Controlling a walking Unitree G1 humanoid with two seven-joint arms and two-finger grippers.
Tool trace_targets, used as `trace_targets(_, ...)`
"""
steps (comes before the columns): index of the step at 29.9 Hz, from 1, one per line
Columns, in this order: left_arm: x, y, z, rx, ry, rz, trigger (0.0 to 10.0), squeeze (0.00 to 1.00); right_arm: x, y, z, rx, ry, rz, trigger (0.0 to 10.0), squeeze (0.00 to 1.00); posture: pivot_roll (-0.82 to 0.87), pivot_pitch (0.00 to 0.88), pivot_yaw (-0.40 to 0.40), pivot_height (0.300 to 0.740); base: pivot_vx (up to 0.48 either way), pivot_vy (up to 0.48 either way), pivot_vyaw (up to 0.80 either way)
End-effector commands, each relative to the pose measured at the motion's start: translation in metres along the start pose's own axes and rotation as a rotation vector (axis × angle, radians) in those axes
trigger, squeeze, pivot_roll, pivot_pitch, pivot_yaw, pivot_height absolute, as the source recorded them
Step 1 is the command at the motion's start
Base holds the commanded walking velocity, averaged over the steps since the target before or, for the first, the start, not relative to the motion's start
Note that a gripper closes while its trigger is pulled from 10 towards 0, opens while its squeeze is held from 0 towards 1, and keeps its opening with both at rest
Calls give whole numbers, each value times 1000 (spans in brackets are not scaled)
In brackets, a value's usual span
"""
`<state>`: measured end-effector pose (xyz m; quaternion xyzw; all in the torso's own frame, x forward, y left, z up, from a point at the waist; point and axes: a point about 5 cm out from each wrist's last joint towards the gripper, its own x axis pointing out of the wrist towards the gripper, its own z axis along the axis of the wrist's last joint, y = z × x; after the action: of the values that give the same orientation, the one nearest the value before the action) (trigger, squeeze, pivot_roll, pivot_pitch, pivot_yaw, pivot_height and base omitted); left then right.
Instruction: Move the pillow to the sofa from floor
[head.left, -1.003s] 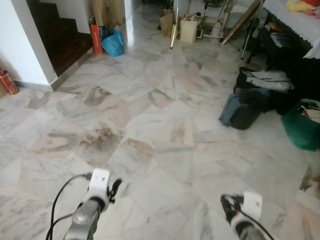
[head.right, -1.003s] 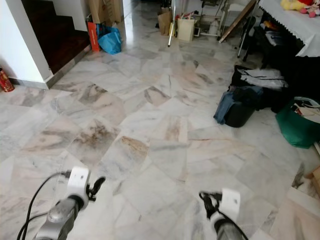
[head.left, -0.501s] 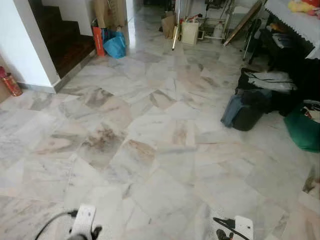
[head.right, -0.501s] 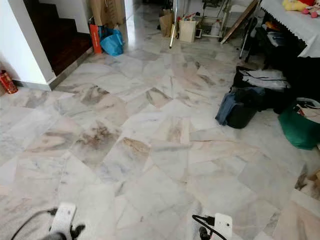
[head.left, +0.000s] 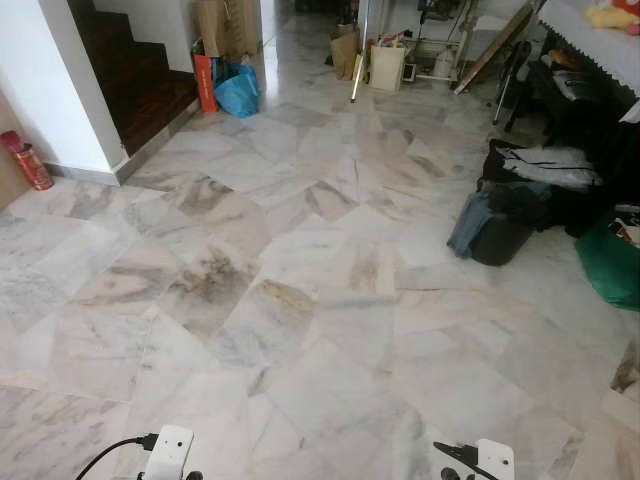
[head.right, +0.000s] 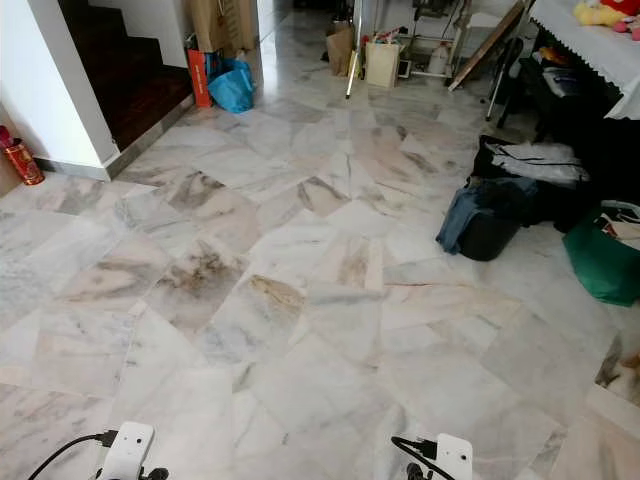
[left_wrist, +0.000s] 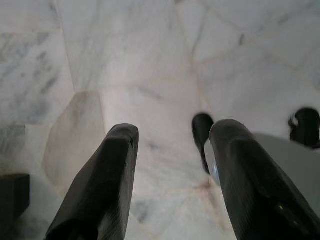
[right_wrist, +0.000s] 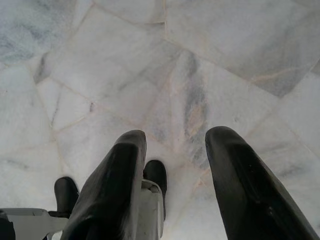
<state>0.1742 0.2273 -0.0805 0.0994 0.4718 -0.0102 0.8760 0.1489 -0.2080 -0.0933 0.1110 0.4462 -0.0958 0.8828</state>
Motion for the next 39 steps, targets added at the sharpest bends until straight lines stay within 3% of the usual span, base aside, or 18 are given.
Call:
trace_targets(1,-2,-1,-13,41,59,-17,10000,0,0,0,-3,-10,14,-1,10000,0,65,0,-36,740,0,0,0)
trace_targets(17,-2,-5,-14,80,54,-38,10000,0,-1,1,-10,-55,54,12,10000,0,60,0,-23,740,0,0,0)
trace_targets(39,-2,-7,-16,86,61,-53,10000,0,-2,2,-13,-72,64,27,10000,0,61,0,-27,740,0,0,800)
